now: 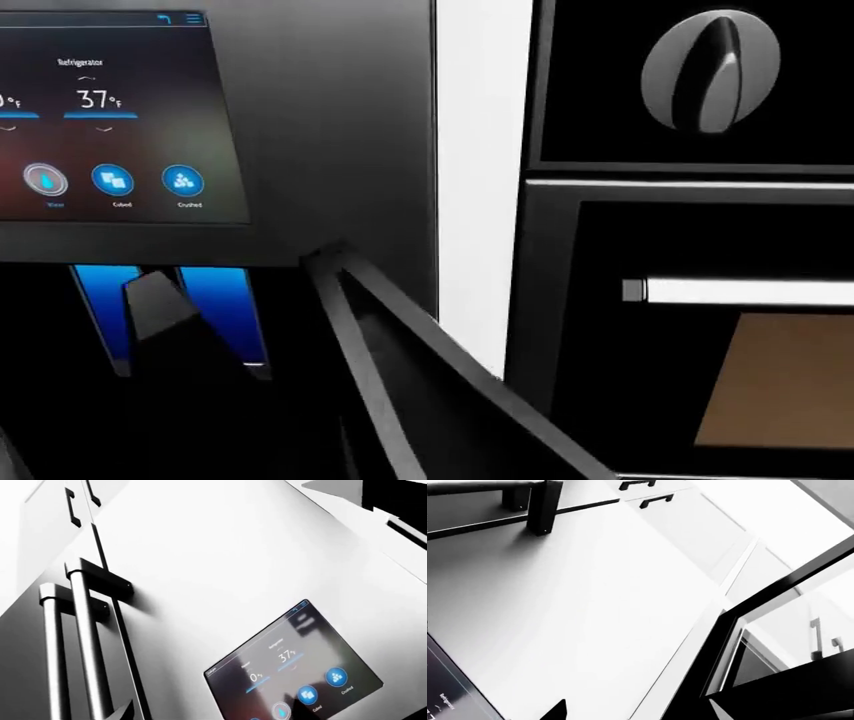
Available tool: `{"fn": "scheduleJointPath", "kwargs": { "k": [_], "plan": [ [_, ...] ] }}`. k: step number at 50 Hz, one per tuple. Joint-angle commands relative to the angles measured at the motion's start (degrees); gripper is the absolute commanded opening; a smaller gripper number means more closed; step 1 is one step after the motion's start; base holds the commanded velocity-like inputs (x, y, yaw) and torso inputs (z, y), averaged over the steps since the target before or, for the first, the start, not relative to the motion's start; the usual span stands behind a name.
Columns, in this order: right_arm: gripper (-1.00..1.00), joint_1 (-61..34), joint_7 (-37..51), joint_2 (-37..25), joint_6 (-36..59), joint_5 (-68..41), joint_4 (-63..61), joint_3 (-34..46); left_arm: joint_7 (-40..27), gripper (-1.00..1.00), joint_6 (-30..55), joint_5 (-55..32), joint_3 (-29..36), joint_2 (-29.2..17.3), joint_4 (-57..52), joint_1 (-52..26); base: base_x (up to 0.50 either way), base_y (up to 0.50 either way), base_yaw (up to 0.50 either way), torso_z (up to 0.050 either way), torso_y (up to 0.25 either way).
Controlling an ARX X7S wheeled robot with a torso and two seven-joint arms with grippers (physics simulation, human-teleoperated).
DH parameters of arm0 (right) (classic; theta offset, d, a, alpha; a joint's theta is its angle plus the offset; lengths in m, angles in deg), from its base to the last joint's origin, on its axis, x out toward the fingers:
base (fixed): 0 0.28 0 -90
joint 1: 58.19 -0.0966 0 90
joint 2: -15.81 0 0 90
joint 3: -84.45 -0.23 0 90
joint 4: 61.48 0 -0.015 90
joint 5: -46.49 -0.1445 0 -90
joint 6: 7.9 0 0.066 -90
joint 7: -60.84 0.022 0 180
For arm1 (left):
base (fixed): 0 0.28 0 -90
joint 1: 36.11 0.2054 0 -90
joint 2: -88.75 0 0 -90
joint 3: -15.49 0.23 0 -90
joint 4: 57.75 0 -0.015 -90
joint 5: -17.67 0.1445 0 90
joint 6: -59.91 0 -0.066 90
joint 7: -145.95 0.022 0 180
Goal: Close the microwave door
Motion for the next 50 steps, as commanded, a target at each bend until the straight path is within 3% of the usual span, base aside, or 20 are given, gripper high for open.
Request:
{"fn": "scheduleJointPath", "kwargs": {
  "k": [1,12,23,36,50],
  "plan": [
    [1.00,-9.68,-10.76,4.63,2.83,3.08,-2.59,1.58,0.18,1.00,0.17,0.10,0.31,-0.24,0.01,-0.13,0.00,0.00,0.00,0.000,0.000],
    [1.00,-20.96,-16.39,5.69,11.15,5.99,-2.72,4.98,0.73,1.00,0.81,-0.19,0.18,-0.41,-0.48,-0.44,0.00,0.00,0.00,0.000,0.000],
    [1.00,-38.46,-22.50,5.83,29.91,7.27,-2.00,5.37,1.23,1.00,1.25,-0.67,0.06,-0.80,-0.99,-0.64,0.00,0.00,0.00,0.000,0.000],
    [1.00,-46.01,-26.10,4.88,35.54,10.36,-1.96,7.37,2.61,1.00,2.14,-1.54,0.18,-0.86,-0.84,-2.56,0.00,0.00,0.00,0.000,0.000],
    [1.00,-54.96,-26.63,3.49,39.68,5.46,1.63,4.00,3.67,1.00,2.86,-2.06,0.53,-0.78,-0.33,-4.43,0.00,0.00,0.00,0.000,0.000]
  ]
}}
